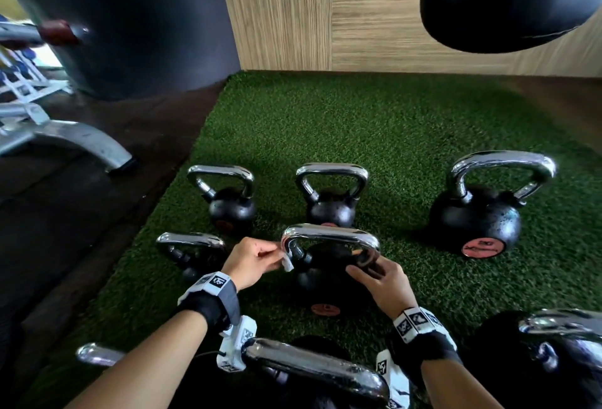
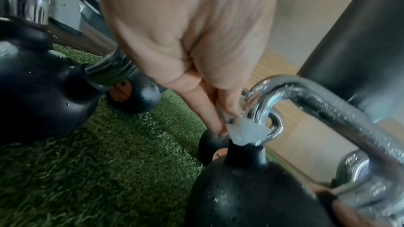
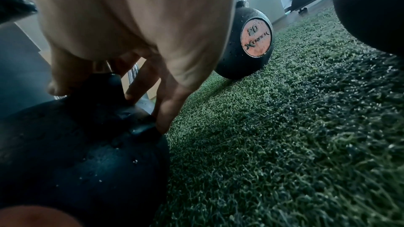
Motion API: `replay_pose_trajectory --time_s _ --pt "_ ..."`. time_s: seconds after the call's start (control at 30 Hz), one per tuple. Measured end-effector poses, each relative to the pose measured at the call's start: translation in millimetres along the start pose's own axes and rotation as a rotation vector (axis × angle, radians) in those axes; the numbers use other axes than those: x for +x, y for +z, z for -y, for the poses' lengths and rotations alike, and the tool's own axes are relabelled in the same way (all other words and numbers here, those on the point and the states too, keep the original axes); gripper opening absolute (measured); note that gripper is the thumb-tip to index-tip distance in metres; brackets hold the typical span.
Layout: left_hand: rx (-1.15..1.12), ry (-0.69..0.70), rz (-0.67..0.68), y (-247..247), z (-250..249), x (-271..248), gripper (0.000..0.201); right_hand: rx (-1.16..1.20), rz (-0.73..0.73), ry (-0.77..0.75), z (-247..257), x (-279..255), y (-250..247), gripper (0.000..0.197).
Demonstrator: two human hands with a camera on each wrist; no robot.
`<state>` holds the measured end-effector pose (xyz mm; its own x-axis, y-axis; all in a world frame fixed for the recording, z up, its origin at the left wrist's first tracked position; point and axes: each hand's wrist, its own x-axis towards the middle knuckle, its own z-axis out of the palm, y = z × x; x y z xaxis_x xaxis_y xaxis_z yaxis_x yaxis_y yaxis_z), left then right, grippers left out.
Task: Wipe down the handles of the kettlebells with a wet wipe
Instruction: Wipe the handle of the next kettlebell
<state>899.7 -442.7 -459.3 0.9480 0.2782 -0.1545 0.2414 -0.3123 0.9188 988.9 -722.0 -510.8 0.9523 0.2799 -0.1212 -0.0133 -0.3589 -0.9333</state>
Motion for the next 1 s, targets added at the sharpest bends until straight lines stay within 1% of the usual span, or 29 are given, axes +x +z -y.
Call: replay_pose_trajectory --time_s 0.1,0.17,0.23,0.27,0.3,0.37,0.43,0.53,0.6,0.63,0.7,0.77,0.8,0.83,0.9,0.97,1.0 --pt "0.102 -0.02 0.009 8 2 1 0.013 -0.034 0.015 0.011 4 0 -4 0.027" --pt "0.168 -0.016 0.051 8 2 2 0.012 -0.049 0.032 0.018 9 0 -6 0.028" --pt "0.294 0.009 0.103 5 0 1 0.013 -0.055 0.041 0.016 14 -1 -7 0.026" --pt "0.302 0.007 0.111 5 -1 0 0.015 -0.067 0.035 0.019 15 -2 -8 0.026" --pt "0.267 -0.01 0.111 5 -2 1 0.017 -0.086 0.025 0.022 17 -2 -9 0.025" --pt "0.219 -0.052 0.069 6 -3 6 0.022 -0.146 0.023 0.016 18 -4 -11 0.022" --pt "0.278 -0.049 0.035 6 -5 10 0.025 -0.216 0.041 -0.008 20 -5 -14 0.022" --pt "0.432 -0.001 0.01 9 -10 17 0.027 -0.326 0.057 -0.045 18 -9 -21 0.024" --pt "0.484 0.009 -0.005 10 -15 25 0.027 -0.372 0.061 -0.072 16 -14 -23 0.026" --pt "0.499 0.014 -0.008 11 -20 30 0.031 -0.38 0.067 -0.093 16 -17 -23 0.028" --pt "0.518 0.036 0.006 16 -33 39 0.035 -0.411 0.093 -0.143 18 -20 -23 0.031" --pt "0.535 0.05 0.036 22 -43 50 0.037 -0.472 0.139 -0.188 23 -25 -20 0.03" --pt "0.542 0.038 0.048 27 -46 56 0.034 -0.5 0.157 -0.222 26 -28 -17 0.025" --pt "0.542 0.019 0.051 32 -51 61 0.027 -0.514 0.173 -0.269 27 -31 -13 0.019" --pt "0.517 -0.012 0.047 42 -61 69 0.014 -0.501 0.216 -0.379 31 -35 -5 0.016" --pt "0.489 -0.029 0.03 51 -69 72 0.01 -0.501 0.286 -0.442 38 -30 -2 0.015" --pt "0.474 -0.035 0.016 54 -72 72 0.008 -0.534 0.308 -0.459 43 -23 -2 0.01"
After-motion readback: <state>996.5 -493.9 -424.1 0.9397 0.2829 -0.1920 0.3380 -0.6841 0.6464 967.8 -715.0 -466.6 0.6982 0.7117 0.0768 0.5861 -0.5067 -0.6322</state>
